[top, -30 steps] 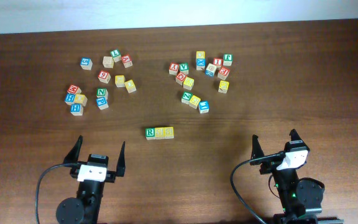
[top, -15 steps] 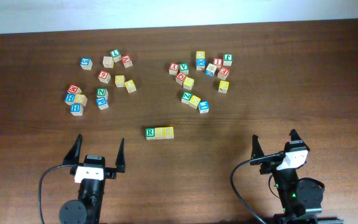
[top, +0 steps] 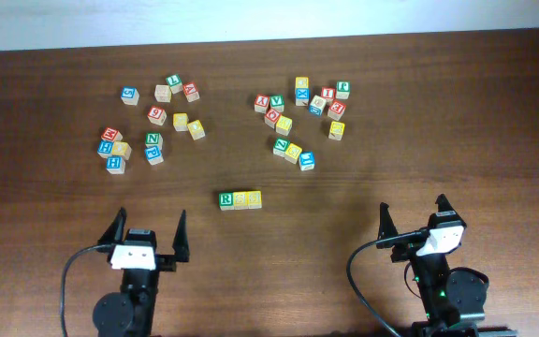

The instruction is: Spell out RSS

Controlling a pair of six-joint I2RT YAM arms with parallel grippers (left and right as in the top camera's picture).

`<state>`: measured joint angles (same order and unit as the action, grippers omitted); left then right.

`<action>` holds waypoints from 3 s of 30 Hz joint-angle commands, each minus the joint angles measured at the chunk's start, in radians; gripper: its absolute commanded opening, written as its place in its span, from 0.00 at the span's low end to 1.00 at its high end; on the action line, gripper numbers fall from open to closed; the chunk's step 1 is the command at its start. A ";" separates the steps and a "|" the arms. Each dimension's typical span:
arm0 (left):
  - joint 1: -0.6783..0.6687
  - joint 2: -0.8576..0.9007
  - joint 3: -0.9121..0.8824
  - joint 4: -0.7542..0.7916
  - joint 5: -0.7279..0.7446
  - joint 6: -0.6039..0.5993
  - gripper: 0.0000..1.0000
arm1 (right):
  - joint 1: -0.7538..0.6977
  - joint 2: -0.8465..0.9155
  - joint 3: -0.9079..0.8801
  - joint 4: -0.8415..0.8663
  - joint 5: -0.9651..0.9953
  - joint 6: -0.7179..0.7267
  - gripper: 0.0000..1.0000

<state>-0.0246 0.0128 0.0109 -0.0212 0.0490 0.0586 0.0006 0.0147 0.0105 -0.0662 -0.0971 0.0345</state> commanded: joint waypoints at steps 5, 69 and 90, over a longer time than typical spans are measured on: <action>0.008 -0.008 -0.003 -0.025 -0.013 -0.029 0.99 | -0.008 -0.011 -0.005 -0.006 0.005 0.010 0.98; -0.005 -0.008 -0.003 -0.064 -0.092 -0.027 0.99 | -0.008 -0.011 -0.005 -0.006 0.005 0.010 0.98; 0.013 -0.008 -0.003 -0.062 -0.108 -0.122 0.99 | -0.008 -0.011 -0.005 -0.006 0.005 0.010 0.98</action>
<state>-0.0315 0.0128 0.0109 -0.0784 -0.0422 -0.0433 0.0006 0.0139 0.0105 -0.0662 -0.0971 0.0349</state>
